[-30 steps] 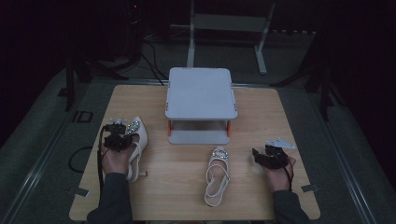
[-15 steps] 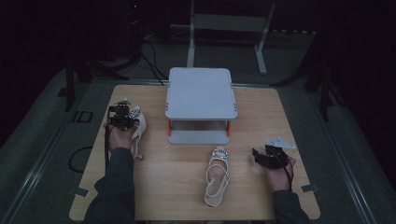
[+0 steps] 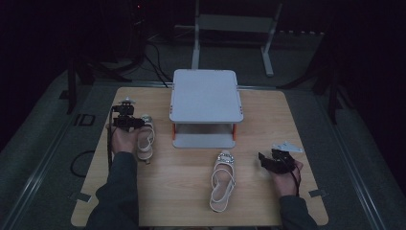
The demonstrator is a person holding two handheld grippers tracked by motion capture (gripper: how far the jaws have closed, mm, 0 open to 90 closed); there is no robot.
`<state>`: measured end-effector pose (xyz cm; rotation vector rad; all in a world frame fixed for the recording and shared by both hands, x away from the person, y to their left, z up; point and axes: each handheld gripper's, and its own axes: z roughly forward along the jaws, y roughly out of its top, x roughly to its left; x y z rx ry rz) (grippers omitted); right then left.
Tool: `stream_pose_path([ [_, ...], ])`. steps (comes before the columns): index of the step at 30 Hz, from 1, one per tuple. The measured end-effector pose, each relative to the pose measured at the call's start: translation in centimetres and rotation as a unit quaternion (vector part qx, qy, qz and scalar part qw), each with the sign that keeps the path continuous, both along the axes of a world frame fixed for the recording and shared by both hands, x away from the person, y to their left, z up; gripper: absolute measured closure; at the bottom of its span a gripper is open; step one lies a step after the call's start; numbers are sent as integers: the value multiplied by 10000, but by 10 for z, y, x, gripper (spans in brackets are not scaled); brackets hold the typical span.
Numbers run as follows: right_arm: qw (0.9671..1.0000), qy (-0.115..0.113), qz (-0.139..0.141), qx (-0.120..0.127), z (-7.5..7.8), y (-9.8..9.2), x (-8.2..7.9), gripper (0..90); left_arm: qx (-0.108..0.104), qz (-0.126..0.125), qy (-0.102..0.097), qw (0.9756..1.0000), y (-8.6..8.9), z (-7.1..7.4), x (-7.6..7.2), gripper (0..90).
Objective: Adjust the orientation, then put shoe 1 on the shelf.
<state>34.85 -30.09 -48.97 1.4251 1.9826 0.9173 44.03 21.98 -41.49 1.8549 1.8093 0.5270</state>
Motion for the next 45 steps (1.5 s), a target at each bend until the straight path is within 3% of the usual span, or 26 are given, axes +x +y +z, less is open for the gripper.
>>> stream_pose_path([
  [7,10000,-1,-3,6,0,0,0,396,-78,-180,-297,9994,-4,18,-21,522],
  [12,10000,9,-31,13,0,-2,-1,396,-165,-284,-403,9986,-7,21,-34,522],
  [31,10000,-7,-33,24,1,-1,-2,395,-268,-364,-356,9983,-7,11,-58,477],
  [37,10000,0,-37,24,0,-2,-2,394,-255,-413,-198,9986,-8,5,-64,487],
  [41,10000,7,-30,18,0,-1,-1,394,-286,-263,-77,9992,-5,-2,-61,484],
  [45,10000,17,-30,9,-1,-1,-1,394,-296,-95,92,9995,0,-8,-48,483],
])
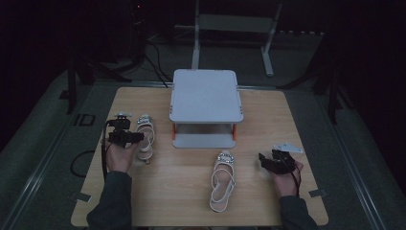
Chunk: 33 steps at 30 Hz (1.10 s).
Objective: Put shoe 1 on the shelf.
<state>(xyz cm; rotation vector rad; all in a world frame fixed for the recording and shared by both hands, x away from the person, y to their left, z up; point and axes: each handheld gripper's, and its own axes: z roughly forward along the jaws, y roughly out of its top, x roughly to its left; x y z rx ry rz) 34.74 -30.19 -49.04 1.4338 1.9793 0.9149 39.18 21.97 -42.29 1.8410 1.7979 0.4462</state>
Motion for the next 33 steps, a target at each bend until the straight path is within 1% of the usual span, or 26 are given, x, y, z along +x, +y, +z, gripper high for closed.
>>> stream_pose_path([
  [5,10000,20,-20,13,-1,-1,1,393,-17,173,249,9995,2,-7,17,482],
  [9,10000,13,-27,25,0,-1,0,393,58,306,564,9979,3,-17,28,492],
  [11,10000,4,-44,30,0,-2,0,393,27,311,710,9970,6,-23,33,497],
  [13,10000,4,-55,35,0,-3,0,393,-79,344,794,9962,10,-27,36,505],
  [15,10000,6,-57,33,0,-3,0,393,-155,374,843,9956,14,-29,39,536],
  [16,10000,6,-57,33,0,-3,0,393,-155,374,843,9956,14,-29,39,558],
  [17,10000,7,-57,32,0,-2,0,393,-270,371,872,9951,16,-30,40,558],
  [19,10000,1,-60,36,0,-3,0,392,-341,360,922,9945,17,-31,40,638],
  [21,10000,5,-68,38,0,-3,0,392,-485,375,943,9936,18,-32,41,699],
  [22,10000,6,-68,37,0,-3,0,392,-609,409,938,9929,19,-32,41,709],
  [23,10000,8,-67,38,0,-3,0,392,-642,417,933,9927,19,-32,41,702],
  [25,10000,2,-66,36,0,-3,0,392,-608,430,971,9925,20,-32,42,731],
  [27,10000,0,-65,34,0,-3,0,392,-662,469,994,9917,23,-32,41,770],
  [30,10000,1,-69,34,0,-3,0,391,-661,476,1023,9914,26,-32,41,816],
  [32,10000,8,-75,32,0,-3,0,391,-630,467,1029,9916,26,-32,42,833],
  [33,10000,9,-72,28,0,-3,1,391,-650,453,1038,9914,27,-32,42,835],
])
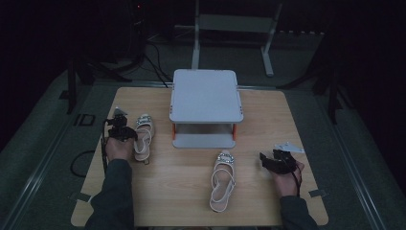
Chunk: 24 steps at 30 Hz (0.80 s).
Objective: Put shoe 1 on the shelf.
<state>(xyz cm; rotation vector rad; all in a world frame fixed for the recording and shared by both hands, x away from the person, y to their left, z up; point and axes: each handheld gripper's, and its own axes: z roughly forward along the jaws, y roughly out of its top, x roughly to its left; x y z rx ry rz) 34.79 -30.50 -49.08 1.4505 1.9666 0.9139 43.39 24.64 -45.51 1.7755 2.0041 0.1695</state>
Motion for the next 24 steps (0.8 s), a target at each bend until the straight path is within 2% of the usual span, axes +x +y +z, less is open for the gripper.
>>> stream_pose_path([
  [4,10000,-2,-1,-2,0,0,0,392,-158,18,1,9999,3,0,1,837],
  [10,10000,1,-18,14,0,-1,0,391,-148,62,-19,9999,5,3,3,838],
  [13,10000,26,-39,7,-1,-1,0,391,-227,73,-93,9997,6,8,3,837],
  [19,10000,26,-52,9,-1,-1,0,392,-358,85,-232,9991,7,27,5,836],
  [24,10000,19,-69,13,-1,-1,0,392,-327,75,-331,9989,6,43,8,836],
])
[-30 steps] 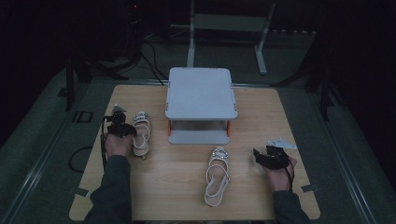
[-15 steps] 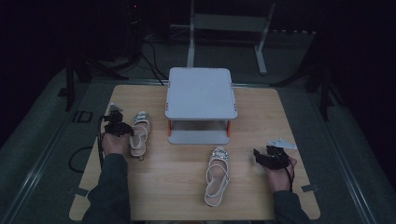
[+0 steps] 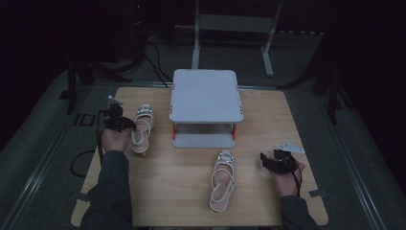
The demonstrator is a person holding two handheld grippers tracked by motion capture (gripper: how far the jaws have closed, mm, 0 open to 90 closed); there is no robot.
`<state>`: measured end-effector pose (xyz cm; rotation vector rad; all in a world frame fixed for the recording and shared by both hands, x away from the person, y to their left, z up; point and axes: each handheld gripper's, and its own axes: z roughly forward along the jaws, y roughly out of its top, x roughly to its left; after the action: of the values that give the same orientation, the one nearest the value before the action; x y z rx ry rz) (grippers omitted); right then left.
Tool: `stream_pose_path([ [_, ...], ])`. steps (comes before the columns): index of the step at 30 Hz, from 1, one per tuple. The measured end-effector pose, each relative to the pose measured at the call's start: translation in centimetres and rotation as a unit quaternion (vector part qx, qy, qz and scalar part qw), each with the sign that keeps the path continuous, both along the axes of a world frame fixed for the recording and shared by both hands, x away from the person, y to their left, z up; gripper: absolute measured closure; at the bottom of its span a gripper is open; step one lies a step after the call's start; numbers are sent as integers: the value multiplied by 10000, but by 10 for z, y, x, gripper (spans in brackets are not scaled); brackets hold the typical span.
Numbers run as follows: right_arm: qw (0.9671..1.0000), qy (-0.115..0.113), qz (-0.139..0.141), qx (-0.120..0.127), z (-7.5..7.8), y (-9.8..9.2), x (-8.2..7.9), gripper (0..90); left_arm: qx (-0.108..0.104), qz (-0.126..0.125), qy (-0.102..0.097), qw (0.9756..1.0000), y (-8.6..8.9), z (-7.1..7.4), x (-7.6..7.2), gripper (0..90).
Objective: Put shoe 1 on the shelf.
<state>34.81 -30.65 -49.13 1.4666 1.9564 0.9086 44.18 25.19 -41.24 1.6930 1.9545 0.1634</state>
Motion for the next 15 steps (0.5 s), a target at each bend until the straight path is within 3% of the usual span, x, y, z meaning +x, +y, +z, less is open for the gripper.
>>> stream_pose_path([
  [15,10000,16,-27,-17,-1,0,0,396,-16,-16,-341,9994,-11,53,11,835],
])
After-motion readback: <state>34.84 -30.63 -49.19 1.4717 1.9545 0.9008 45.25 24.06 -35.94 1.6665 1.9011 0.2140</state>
